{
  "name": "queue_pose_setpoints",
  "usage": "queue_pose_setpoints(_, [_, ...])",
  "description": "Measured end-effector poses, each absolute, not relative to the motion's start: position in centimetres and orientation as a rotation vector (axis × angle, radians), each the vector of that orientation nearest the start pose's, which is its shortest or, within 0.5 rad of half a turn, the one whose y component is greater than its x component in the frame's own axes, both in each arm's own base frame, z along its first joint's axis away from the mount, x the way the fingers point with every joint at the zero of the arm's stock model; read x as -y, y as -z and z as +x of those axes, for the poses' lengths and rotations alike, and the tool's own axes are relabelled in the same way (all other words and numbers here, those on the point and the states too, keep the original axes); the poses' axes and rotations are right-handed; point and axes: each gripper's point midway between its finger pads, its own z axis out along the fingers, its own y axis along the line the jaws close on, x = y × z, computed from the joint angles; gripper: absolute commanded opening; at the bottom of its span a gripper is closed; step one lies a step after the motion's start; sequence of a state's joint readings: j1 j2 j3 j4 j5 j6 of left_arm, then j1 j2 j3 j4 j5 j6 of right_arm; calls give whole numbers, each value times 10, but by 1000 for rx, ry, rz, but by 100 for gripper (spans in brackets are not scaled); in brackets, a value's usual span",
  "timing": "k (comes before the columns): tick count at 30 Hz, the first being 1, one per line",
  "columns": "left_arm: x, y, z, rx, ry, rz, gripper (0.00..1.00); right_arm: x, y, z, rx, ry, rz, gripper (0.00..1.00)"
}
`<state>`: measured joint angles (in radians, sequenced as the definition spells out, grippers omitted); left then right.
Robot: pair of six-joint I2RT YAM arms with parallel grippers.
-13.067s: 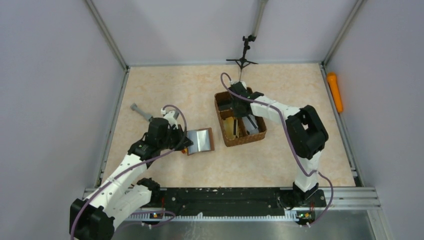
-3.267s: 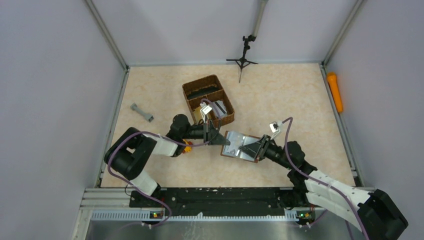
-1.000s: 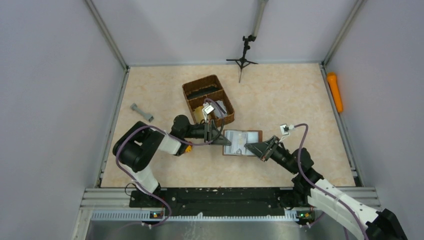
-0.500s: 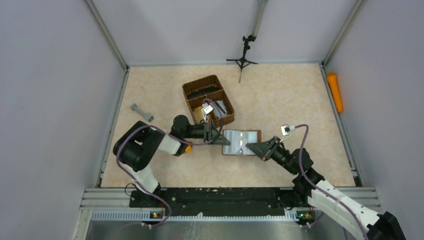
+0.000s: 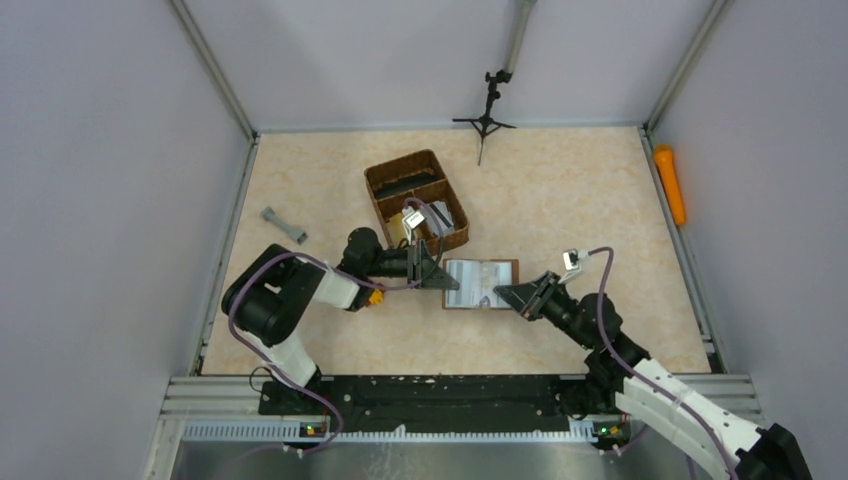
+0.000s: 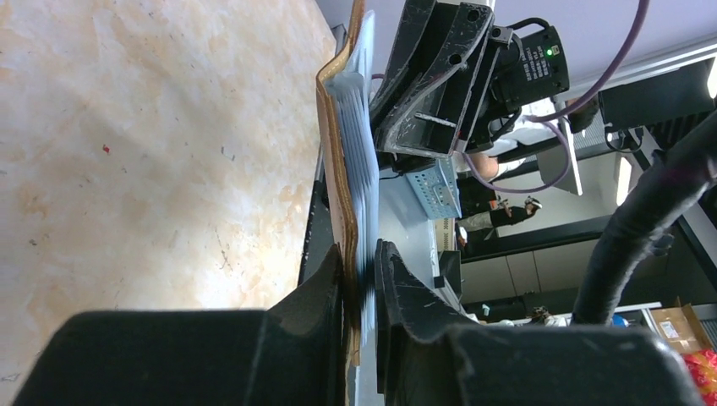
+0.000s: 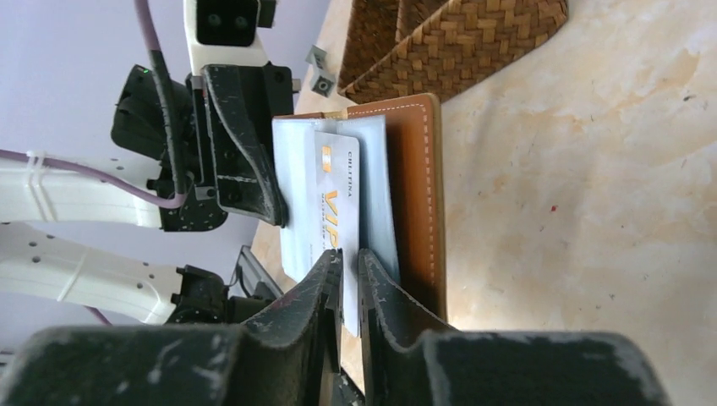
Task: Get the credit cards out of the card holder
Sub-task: Remove the credit card from the card holder.
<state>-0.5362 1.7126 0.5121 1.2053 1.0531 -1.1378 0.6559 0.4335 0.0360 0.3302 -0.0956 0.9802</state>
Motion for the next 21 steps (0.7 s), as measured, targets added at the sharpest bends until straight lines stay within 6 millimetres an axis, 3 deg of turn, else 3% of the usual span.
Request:
queue_pose_setpoints(4, [315,-150,197,-1989,1989,449,0,-213,-137,187,-1852,-1289,206,24])
queue_pose_setpoints(10, [315,-150,198,-1989,1987,445,0,-220,-130,187,-1893,-1310,203,52])
queue_pose_setpoints(15, [315,-152,198,-1985,1995,439,0,-220,-125,187,-1917,-1310,211,55])
queue_pose_setpoints(21, [315,-159,197,-1953,2043,433,0,-225,-123,186,-1933,-1335,205,51])
